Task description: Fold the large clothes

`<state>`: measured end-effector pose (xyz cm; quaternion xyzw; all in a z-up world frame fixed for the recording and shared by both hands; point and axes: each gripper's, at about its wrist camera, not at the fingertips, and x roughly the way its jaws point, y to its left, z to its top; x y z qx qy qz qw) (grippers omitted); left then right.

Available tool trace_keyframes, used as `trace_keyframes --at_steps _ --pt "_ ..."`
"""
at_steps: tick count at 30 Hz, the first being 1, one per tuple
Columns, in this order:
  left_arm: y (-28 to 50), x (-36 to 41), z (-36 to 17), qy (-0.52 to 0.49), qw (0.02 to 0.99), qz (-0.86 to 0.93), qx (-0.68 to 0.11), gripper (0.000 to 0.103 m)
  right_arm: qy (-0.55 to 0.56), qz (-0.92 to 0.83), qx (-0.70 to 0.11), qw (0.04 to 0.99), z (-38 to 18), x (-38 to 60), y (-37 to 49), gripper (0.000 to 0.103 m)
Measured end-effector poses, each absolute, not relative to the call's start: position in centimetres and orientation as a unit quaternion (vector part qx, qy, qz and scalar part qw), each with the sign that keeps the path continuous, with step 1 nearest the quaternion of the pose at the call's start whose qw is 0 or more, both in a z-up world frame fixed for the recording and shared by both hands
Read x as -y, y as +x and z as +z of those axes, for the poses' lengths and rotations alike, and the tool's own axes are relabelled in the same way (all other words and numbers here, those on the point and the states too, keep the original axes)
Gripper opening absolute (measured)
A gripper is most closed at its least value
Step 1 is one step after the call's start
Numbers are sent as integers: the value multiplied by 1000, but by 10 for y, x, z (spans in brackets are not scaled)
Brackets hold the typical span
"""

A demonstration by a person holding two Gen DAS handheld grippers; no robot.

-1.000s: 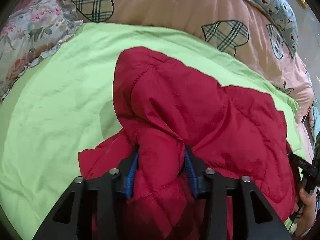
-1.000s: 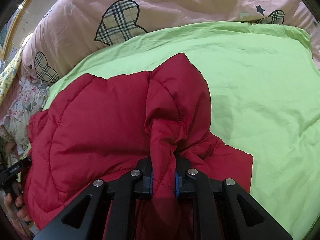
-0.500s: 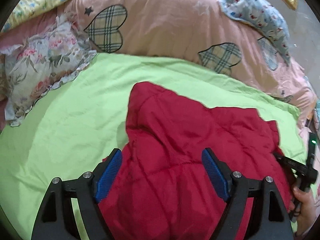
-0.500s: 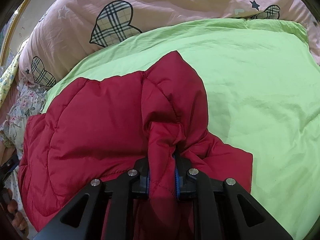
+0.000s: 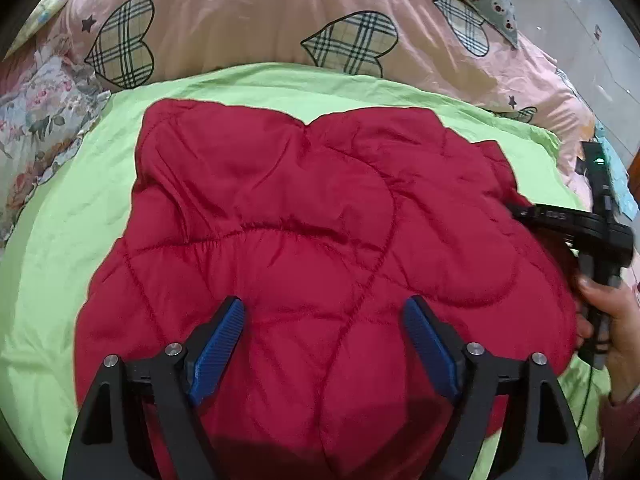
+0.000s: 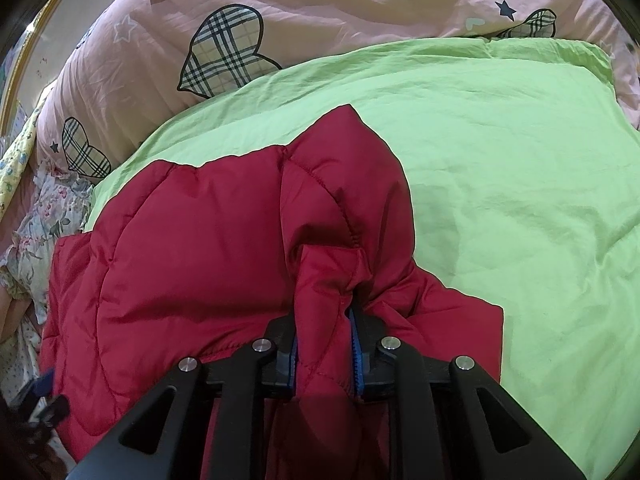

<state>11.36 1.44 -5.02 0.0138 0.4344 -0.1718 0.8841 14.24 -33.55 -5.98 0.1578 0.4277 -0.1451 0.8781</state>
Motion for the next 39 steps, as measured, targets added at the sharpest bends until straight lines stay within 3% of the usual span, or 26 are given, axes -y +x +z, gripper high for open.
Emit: trace_keyframes --at_steps 2,4,6,7,12,17,23,26,34,39 --pt "118 -18 -53 0 884 -169 -436 83 149 -147 -428 879 -55 332 140 26" --pt "123 -20 -55 -7 883 -169 -437 82 142 -146 -423 883 -45 326 135 46" --pt "124 -19 -57 -7 884 -169 -437 82 139 -135 -404 894 -30 318 126 59" --pt "124 -18 -58 -6 884 -169 -436 82 135 -132 -395 899 -24 315 121 61" --pt "132 -15 -65 -3 883 -167 -438 82 126 -127 -350 919 7 302 98 62" --pt "138 -12 -68 4 883 -162 -440 83 86 -109 -358 923 8 277 90 67" --pt "144 -13 -71 5 882 -162 -443 84 88 -117 -282 948 44 274 57 67" --pt "144 -12 -71 -2 882 -157 -445 84 81 -75 -294 950 54 265 61 68" --pt "151 -12 -71 -8 878 -152 -453 84 66 -29 -437 896 -28 241 121 68" --pt "155 -9 -71 -14 878 -142 -458 84 32 -74 -454 887 -63 243 149 71"
